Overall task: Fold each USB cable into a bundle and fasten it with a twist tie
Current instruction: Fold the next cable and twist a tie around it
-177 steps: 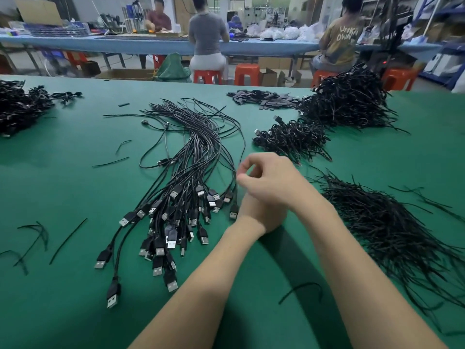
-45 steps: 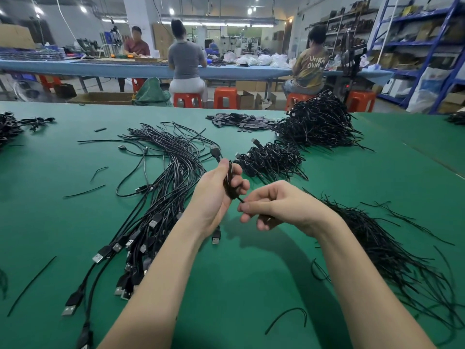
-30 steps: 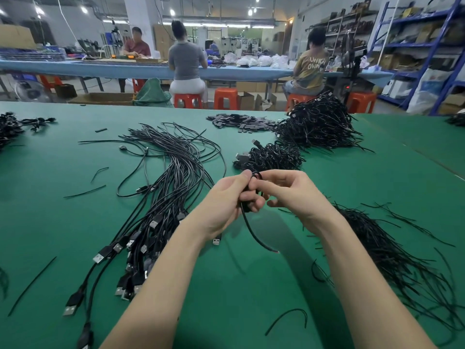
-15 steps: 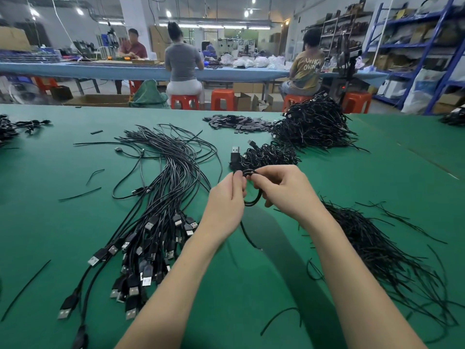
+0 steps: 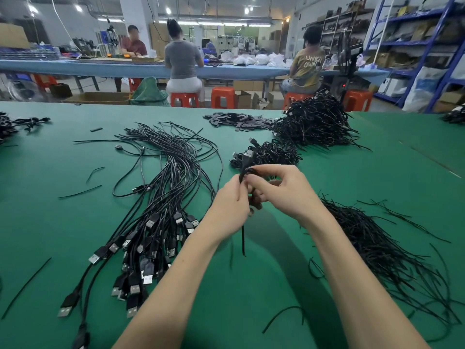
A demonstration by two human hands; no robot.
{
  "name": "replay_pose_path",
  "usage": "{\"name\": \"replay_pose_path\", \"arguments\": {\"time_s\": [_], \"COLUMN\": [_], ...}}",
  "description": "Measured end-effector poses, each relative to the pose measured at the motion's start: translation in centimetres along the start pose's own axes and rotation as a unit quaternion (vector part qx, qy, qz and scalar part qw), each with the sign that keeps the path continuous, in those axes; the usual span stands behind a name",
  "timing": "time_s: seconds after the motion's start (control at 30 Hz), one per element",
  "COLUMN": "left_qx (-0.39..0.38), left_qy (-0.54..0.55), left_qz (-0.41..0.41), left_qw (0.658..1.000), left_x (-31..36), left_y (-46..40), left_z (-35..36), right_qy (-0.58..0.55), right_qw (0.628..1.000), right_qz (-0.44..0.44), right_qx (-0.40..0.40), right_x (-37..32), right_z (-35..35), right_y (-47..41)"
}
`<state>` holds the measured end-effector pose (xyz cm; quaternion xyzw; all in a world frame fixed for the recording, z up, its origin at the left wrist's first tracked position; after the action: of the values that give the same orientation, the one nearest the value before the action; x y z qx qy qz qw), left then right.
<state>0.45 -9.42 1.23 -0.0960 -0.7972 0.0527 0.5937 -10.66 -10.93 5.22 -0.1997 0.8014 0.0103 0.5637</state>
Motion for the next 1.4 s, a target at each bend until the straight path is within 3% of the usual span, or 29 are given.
{"name": "replay_pose_path", "arguments": {"time_s": [0.17, 0.37, 0.5, 0.53, 0.6, 0.67, 0.7, 0.87, 0.93, 0.97, 1.07, 1.17, 1.23, 1.4], "left_qx": [0.03, 0.038, 0.067, 0.072, 0.085, 0.095, 0.095, 0.083, 0.085, 0.086, 0.09, 0.086, 0.081, 0.096], "left_qy": [-0.157, -0.004, 0.117, 0.161, 0.244, 0.309, 0.331, 0.38, 0.39, 0.393, 0.358, 0.285, 0.209, 0.021], "left_qz": [0.018, 0.027, -0.016, -0.035, -0.064, -0.078, -0.082, -0.1, -0.1, -0.098, -0.089, -0.068, -0.057, -0.018], "left_qw": [0.987, 0.999, 0.991, 0.984, 0.964, 0.943, 0.935, 0.916, 0.911, 0.91, 0.925, 0.952, 0.973, 0.995], "left_x": [1.2, 1.1, -0.8, -1.5, -2.5, -3.0, -3.1, -3.1, -3.2, -3.3, -3.4, -3.3, -3.1, -2.1], "left_y": [0.8, 0.8, 0.4, 0.4, 0.6, 0.7, 0.7, 1.1, 1.1, 1.1, 0.9, 0.7, 0.7, 1.0], "left_z": [0.3, 2.0, 1.7, 1.6, 1.4, 1.4, 1.5, 1.7, 1.6, 1.6, 1.3, 1.1, 0.9, 0.0], "right_qy": [0.054, -0.057, -0.094, -0.058, 0.174, 0.382, 0.418, 0.449, 0.44, 0.398, 0.145, 0.013, 0.032, 0.198], "right_qw": [0.994, 0.994, 0.993, 0.995, 0.981, 0.913, 0.891, 0.864, 0.878, 0.903, 0.987, 1.0, 0.999, 0.977], "right_qz": [-0.021, 0.042, 0.058, 0.067, 0.082, 0.141, 0.177, 0.227, 0.187, 0.159, 0.06, -0.002, -0.019, -0.065], "right_qx": [0.089, 0.079, 0.041, 0.039, 0.038, 0.008, -0.007, 0.005, 0.009, 0.015, 0.041, 0.007, -0.009, 0.04], "right_x": [-0.3, 2.0, 2.8, 3.1, 3.7, 5.3, 6.4, 7.7, 7.1, 6.7, 4.2, 1.5, 0.6, -1.0], "right_z": [-0.9, -2.6, -2.5, -3.0, -4.5, -5.1, -5.1, -5.2, -4.7, -4.6, -4.3, -2.9, -1.8, -0.7], "right_y": [0.1, 0.3, -0.1, 0.0, 0.0, 0.6, 1.0, 1.3, 0.9, 0.7, 0.0, -0.1, -0.2, 0.1]}}
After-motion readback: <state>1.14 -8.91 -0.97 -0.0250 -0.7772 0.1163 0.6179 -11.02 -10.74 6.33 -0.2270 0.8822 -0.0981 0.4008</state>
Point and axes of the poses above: each hand's wrist, its own y-axis away from the middle knuckle, its own z-axis out of the palm, x = y × z, the point moved 10 cm from there along -y, towards the middle knuckle, and after that the axes turned 6 degrees about -x, right-handed, at the moved point
